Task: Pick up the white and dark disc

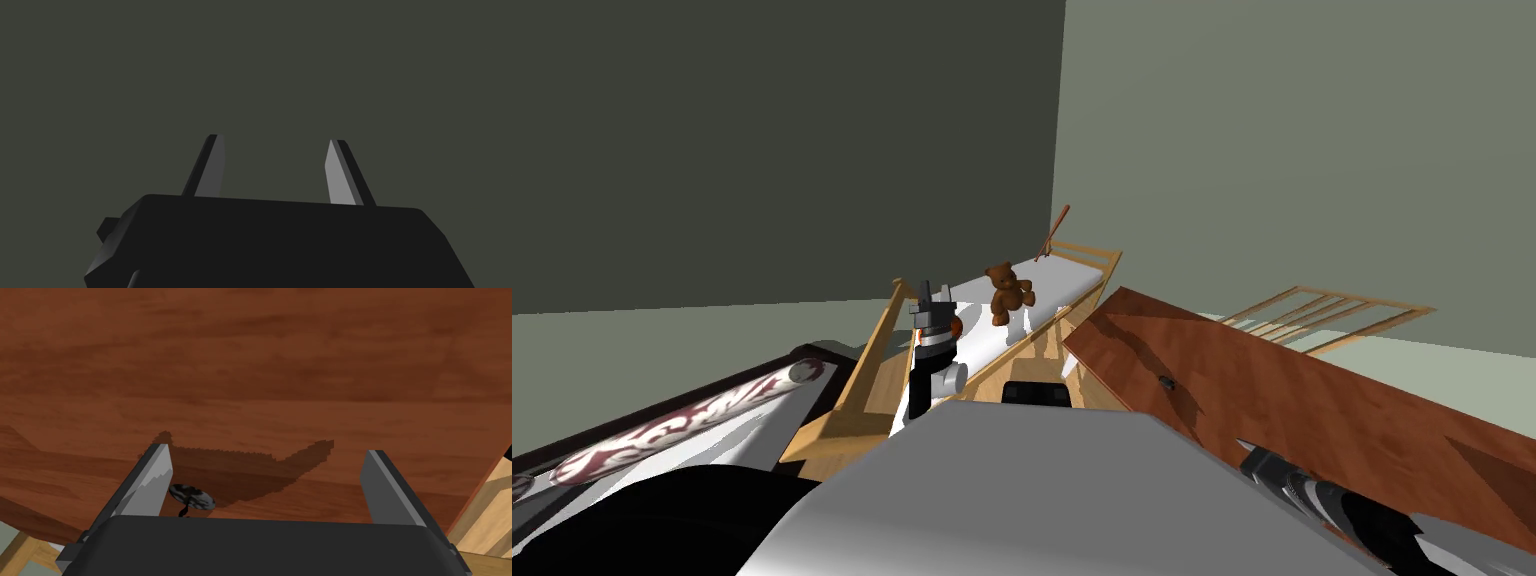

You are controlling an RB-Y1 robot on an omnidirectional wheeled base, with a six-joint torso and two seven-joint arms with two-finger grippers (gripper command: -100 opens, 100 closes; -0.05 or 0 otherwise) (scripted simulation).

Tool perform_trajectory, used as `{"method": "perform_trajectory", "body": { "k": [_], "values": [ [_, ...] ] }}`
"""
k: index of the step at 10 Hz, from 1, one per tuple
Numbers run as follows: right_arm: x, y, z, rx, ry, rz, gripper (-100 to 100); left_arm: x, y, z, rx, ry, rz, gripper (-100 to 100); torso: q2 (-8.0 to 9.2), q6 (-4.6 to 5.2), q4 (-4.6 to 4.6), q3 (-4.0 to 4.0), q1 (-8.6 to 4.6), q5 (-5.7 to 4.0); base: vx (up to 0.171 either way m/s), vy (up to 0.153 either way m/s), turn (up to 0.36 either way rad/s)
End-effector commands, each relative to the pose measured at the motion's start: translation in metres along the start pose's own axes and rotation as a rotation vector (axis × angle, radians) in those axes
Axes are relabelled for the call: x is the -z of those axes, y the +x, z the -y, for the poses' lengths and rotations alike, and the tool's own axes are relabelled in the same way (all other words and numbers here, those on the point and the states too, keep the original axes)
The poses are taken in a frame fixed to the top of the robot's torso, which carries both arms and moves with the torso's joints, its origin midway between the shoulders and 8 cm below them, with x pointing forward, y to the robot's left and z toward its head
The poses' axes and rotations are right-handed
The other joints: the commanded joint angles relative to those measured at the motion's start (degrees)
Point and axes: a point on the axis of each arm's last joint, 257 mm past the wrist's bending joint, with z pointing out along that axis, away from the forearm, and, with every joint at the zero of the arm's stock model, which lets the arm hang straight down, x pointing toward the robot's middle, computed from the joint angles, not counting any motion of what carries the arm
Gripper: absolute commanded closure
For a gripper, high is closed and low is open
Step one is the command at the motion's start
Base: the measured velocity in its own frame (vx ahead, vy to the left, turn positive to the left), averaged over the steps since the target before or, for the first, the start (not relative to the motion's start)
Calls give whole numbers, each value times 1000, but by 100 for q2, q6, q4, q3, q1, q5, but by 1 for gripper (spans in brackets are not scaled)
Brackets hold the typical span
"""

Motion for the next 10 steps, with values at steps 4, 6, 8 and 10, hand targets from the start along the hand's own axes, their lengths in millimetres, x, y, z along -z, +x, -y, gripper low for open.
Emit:
{"method": "perform_trajectory", "body": {
  "k": [4,6,8,10],
  "values": [
    [24,55,16,62,12,-139,-100,0,0,0,0,0,0,0,-10,-4,-2,-6,3,0,57,7,324],
    [28,65,15,79,7,-166,-100,0,0,0,0,0,0,0,-12,-6,-2,-7,3,1,61,-4,281],
    [33,80,15,87,5,-199,-100,0,0,0,0,0,0,0,4,4,1,2,4,0,26,2,130],
    [36,96,6,100,-14,-237,-100,0,0,0,0,0,0,0,-5,-4,0,-3,4,0,64,-10,356]
  ]
}}
